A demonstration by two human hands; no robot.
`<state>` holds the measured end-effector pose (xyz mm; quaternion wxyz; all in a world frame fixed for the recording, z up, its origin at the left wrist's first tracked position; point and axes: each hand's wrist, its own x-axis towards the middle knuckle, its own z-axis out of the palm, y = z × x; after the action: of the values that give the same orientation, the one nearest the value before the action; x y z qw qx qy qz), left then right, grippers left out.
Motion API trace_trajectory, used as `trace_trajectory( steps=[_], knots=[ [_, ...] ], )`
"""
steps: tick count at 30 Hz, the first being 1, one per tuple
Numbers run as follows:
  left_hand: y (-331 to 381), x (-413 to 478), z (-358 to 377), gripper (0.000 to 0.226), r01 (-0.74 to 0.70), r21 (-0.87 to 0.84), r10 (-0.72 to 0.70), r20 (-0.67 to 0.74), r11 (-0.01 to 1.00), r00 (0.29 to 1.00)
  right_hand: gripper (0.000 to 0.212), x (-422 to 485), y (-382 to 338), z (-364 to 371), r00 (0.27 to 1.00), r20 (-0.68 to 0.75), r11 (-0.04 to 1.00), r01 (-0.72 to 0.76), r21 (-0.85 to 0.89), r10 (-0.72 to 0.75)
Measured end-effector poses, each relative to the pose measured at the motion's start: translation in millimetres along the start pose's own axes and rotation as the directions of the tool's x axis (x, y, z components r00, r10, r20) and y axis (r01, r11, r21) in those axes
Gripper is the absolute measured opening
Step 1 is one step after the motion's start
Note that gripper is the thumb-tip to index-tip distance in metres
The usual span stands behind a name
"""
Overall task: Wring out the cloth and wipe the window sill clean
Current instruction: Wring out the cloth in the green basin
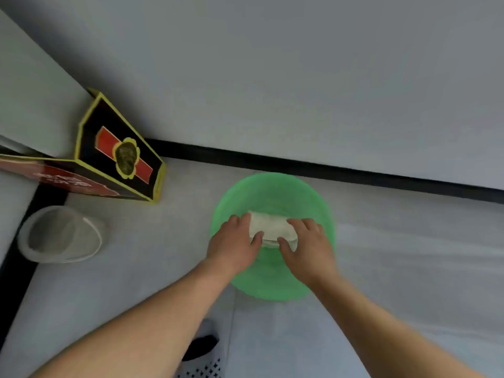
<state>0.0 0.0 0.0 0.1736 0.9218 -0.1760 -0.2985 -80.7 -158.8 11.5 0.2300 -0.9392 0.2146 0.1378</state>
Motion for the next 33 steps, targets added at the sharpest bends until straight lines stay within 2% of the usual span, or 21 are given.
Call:
trace_trajectory(
  steps=[5, 10, 12, 14, 17, 19, 22, 25, 27, 29, 31, 32, 33],
  knots=[
    [-24.7, 57.4, 63.6, 0.047, 0.054, -0.073, -0.057, -0.044, 0.996, 0.997, 0.053, 51.5, 35.4, 64.8, 1.000, 0.014, 1.000, 0.011, -0.010, -0.011],
    [-34.9, 83.8, 90.8, 0.056, 0.073, 0.013, -0.071, -0.135, 0.997, 0.988, 0.054, 82.2, 49.4, 88.8, 0.996, 0.072, 0.990, 0.065, -0.129, -0.055],
    [-34.2, 87.1, 92.7, 0.055, 0.106, -0.067, -0.113, -0.123, 0.992, 0.986, 0.058, 88.6, 50.1, 89.4, 0.994, 0.098, 0.985, 0.067, -0.156, -0.052],
    [-32.8, 88.9, 95.1, 0.051, 0.153, -0.234, -0.177, -0.086, 0.960, 0.980, 0.062, 93.5, 49.1, 84.0, 0.989, 0.146, 0.970, 0.060, -0.234, -0.026],
    [-32.3, 88.3, 98.2, 0.048, 0.208, -0.452, -0.241, -0.014, 0.867, 0.971, 0.043, 97.4, 48.5, 74.9, 0.974, 0.228, 0.933, 0.077, -0.352, 0.006],
    [-33.9, 86.6, 99.8, 0.043, 0.194, -0.532, -0.225, 0.007, 0.824, 0.974, 0.036, 96.6, 51.9, 73.2, 0.960, 0.281, 0.957, 0.074, -0.280, 0.008],
    [-33.8, 80.6, 97.8, 0.034, 0.182, -0.692, -0.240, 0.013, 0.698, 0.971, 0.033, 91.6, 59.7, 72.3, 0.953, 0.300, 0.999, 0.039, -0.016, -0.032],
    [-30.2, 78.2, 94.0, 0.026, 0.177, -0.807, -0.247, 0.039, 0.564, 0.968, 0.034, 89.3, 59.2, 62.7, 0.958, 0.285, 0.969, -0.035, 0.244, -0.037],
    [-27.6, 76.9, 89.0, 0.027, 0.194, -0.857, -0.254, 0.077, 0.477, 0.964, 0.032, 88.5, 56.9, 54.6, 0.955, 0.296, 0.860, -0.127, 0.494, -0.028],
    [-29.5, 76.7, 84.7, 0.027, 0.226, -0.910, -0.270, 0.134, 0.347, 0.954, 0.028, 86.7, 58.2, 51.6, 0.945, 0.327, 0.661, -0.230, 0.714, -0.025],
    [-28.7, 75.3, 80.1, 0.025, 0.253, -0.944, -0.258, 0.195, 0.213, 0.946, 0.032, 81.7, 59.1, 56.9, 0.940, 0.342, 0.424, -0.312, 0.850, 0.005],
    [-25.9, 74.4, 78.2, 0.025, 0.267, -0.952, -0.243, 0.226, 0.151, 0.943, 0.035, 79.1, 57.3, 62.5, 0.942, 0.334, 0.335, -0.328, 0.883, 0.041],
    [-21.4, 74.2, 77.4, 0.025, 0.278, -0.955, -0.233, 0.248, 0.106, 0.940, 0.037, 76.5, 53.3, 67.8, 0.945, 0.318, 0.297, -0.327, 0.897, 0.081]
  ],
)
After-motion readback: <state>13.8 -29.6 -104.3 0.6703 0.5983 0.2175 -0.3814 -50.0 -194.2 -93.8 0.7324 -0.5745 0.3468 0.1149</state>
